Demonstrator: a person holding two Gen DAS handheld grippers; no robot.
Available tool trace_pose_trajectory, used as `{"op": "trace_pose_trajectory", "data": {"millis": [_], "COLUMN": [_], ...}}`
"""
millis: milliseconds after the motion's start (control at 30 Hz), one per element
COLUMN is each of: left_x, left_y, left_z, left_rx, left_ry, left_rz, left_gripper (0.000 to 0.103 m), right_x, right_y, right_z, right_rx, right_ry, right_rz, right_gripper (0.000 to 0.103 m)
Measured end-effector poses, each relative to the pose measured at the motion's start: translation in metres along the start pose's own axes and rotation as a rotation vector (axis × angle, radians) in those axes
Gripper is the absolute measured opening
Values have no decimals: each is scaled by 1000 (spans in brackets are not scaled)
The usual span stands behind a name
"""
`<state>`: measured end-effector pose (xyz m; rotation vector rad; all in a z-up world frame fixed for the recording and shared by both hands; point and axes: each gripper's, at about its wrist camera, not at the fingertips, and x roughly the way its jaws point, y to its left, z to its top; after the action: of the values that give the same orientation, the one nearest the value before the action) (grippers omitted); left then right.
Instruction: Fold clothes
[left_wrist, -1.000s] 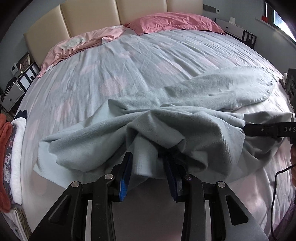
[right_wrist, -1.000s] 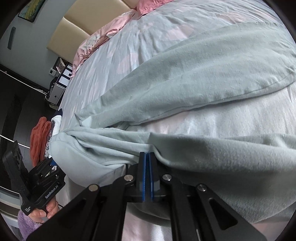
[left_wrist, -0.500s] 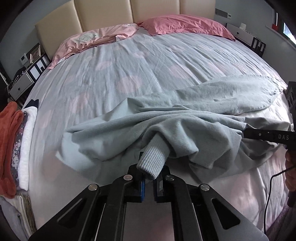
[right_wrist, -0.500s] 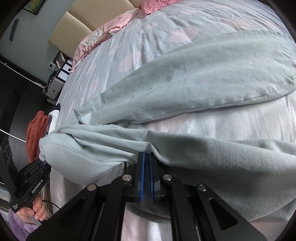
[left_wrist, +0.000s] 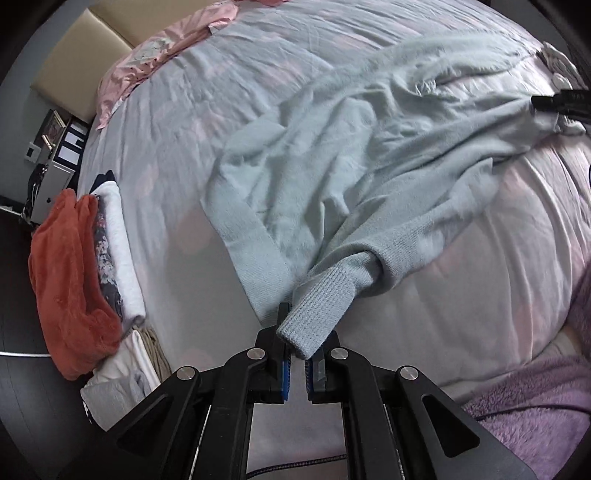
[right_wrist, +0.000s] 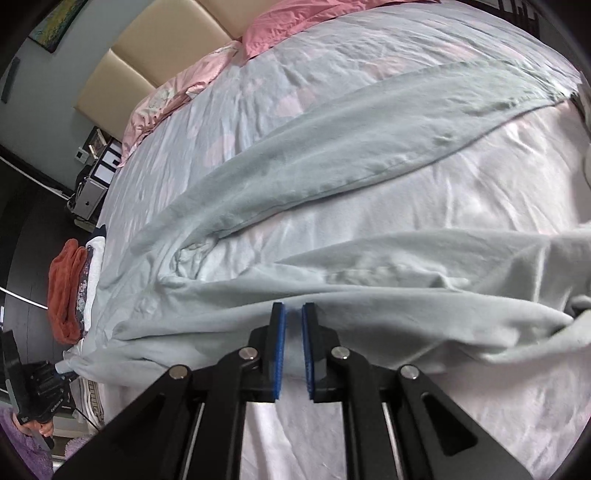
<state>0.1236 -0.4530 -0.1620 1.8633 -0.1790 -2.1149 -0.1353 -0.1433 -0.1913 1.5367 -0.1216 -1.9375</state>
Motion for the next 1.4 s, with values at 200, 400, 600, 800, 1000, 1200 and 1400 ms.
{"op": "trace_pose_trajectory", "data": {"millis": [200,400,600,800,1000,1200,1400], "left_x": [48,61,69,82,86,84,67], "left_y": [-2,-19,-17,-7,-12,-9,3], "left_z": [-5,6,20,23,26,27,26], "left_rx": [-76,11,-5,-65,-53,-70,-113], "left_ry": [144,181,164,159,166,168,134], "left_rz": [91,244,316,300,314,295,269], "left_gripper": [7,12,13,13,14,14,11], "right_x": [-53,-140,-209,-219,-200,-191,-224], "right_y": [-62,-132,-211,-287,-322,-328,-311], "right_z": [-8,0,7,-4,-9,-4,13], "right_rx": [184,280,266,280,309,327,337], "right_ry": [-16,-110,-96,-14,17,-24,-90], "right_rz": [-30,-89,-277,-408,-407,-382,-426], "right_gripper": [10,15,23,23,23,13,3]}}
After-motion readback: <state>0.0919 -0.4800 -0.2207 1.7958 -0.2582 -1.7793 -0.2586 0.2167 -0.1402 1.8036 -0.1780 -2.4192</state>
